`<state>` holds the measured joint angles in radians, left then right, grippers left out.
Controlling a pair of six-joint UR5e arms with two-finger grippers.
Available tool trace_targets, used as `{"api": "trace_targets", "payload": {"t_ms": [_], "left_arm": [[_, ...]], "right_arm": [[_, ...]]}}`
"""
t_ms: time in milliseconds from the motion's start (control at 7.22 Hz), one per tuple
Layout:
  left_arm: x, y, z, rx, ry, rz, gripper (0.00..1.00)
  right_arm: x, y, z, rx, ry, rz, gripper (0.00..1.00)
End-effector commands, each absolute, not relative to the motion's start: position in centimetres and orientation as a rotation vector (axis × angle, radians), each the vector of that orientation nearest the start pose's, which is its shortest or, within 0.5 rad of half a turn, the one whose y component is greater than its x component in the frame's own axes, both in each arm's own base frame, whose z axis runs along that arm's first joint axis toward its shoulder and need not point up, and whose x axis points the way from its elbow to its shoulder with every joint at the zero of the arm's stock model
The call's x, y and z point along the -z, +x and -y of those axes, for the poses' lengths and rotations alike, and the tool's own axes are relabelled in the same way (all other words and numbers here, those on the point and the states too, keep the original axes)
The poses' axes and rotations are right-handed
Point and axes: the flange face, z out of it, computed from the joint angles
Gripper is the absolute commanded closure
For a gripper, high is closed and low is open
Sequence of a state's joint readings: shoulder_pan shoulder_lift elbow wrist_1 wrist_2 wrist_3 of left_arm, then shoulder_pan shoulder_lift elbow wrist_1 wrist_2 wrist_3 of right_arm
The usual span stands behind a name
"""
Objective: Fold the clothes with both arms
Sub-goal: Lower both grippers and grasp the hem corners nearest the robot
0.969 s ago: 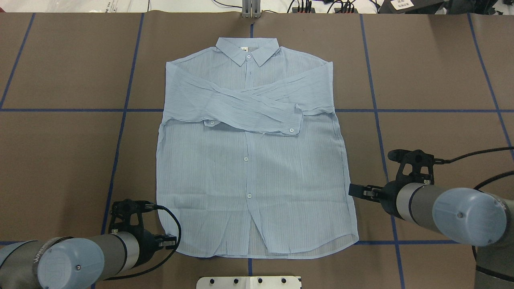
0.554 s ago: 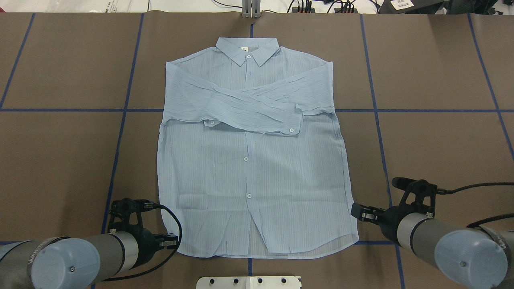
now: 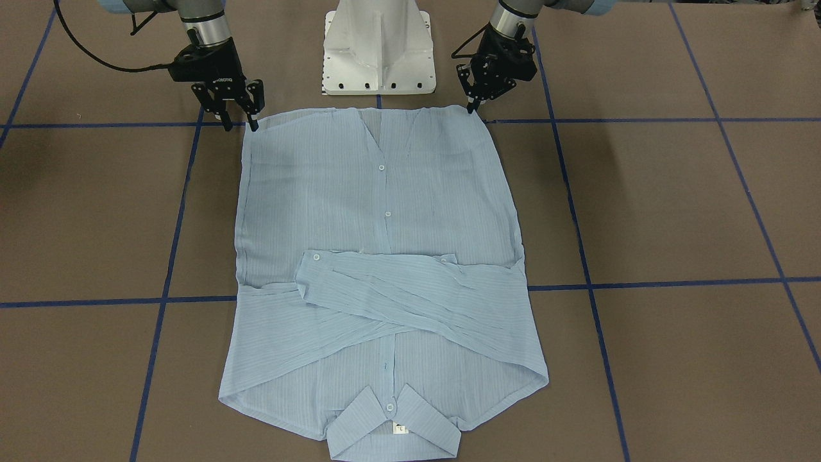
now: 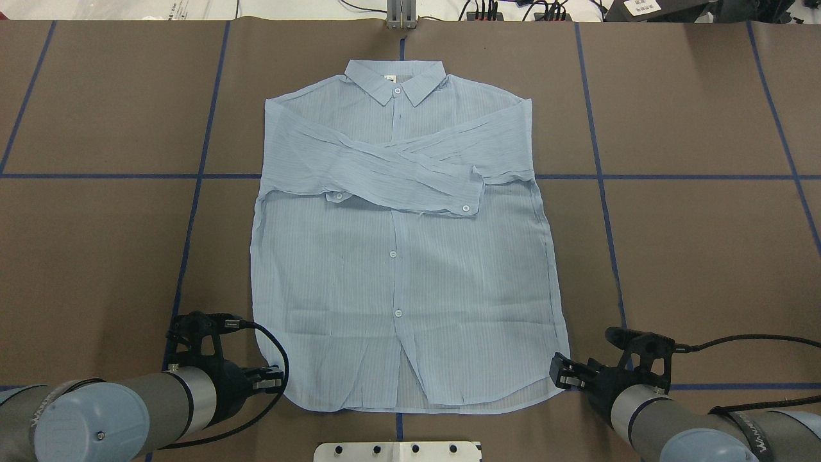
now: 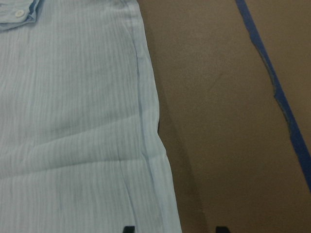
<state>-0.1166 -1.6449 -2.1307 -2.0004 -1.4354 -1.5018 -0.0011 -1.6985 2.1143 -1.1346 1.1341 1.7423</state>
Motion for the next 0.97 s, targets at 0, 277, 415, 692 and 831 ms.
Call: {"api": "trace_targets", "payload": {"t_ms": [0, 277, 415, 692, 831], "left_arm": [[-31.37, 46.02, 20.18, 0.116, 0.222, -1.049, 1.0], [-31.06, 45.53, 20.19, 0.116, 0.224, -1.055, 1.0], [-30.97, 45.48, 20.19, 0.116, 0.224, -1.058, 1.0], [-30.93, 45.42, 20.24, 0.117, 0.223, -1.058, 1.0], [-30.93, 45.45, 20.17, 0.115, 0.222, -1.058, 1.0]], "right_arm": [[-41.28, -45.15, 17.16, -0.342, 0.35, 0.869, 0.42], [-41.56, -45.34, 16.95, -0.338, 0.363, 0.863, 0.51], [-41.56, -45.42, 16.74, -0.334, 0.361, 0.864, 0.66], [-41.5, -45.4, 16.74, -0.333, 0.361, 0.864, 1.0], [-41.26, -45.27, 16.81, -0.335, 0.362, 0.865, 1.0]]}}
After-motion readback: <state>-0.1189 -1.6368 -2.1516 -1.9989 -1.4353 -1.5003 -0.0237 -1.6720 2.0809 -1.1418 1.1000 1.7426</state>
